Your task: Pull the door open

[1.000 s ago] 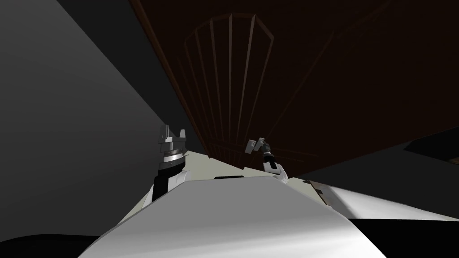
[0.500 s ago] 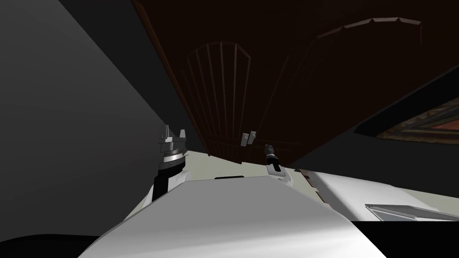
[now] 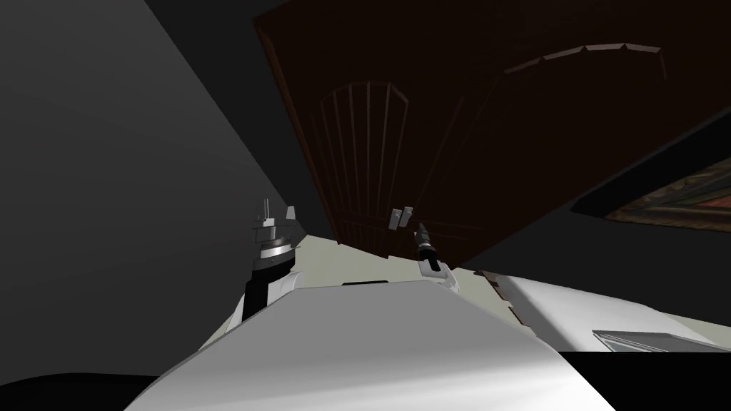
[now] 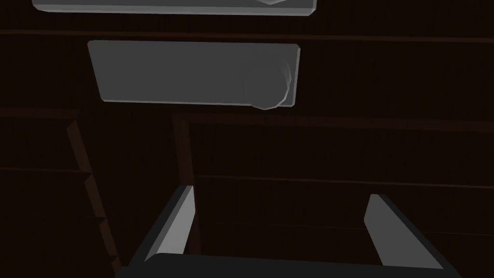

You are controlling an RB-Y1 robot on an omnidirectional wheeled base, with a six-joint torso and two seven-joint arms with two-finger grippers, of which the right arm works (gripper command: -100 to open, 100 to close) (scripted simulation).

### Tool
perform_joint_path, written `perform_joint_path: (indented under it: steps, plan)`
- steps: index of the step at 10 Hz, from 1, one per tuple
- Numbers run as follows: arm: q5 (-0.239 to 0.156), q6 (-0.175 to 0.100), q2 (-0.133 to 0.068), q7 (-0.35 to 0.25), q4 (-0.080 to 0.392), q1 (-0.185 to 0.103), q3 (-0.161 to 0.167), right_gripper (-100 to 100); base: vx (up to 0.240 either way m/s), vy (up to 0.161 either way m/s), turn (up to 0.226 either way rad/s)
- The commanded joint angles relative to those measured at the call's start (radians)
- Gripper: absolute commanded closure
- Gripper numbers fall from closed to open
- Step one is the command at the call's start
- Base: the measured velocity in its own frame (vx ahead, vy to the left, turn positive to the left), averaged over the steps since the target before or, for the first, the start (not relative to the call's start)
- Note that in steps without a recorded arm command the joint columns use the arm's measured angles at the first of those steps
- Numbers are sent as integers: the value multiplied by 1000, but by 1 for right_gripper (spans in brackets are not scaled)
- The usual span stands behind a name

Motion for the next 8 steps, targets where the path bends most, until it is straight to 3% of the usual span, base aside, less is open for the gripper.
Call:
perform_joint_path:
  steps: [1,3,5,8]
  plan:
    - [0,0,0,0,0,0,0,-100,21,67,18]
    - [-7,7,-22,4,14,29,-45,-100,-90,-65,-217]
    - [-13,11,-41,8,24,44,-80,-100,-48,-86,-96]
    - [-20,13,-63,15,40,51,-123,-100,55,-33,-70]
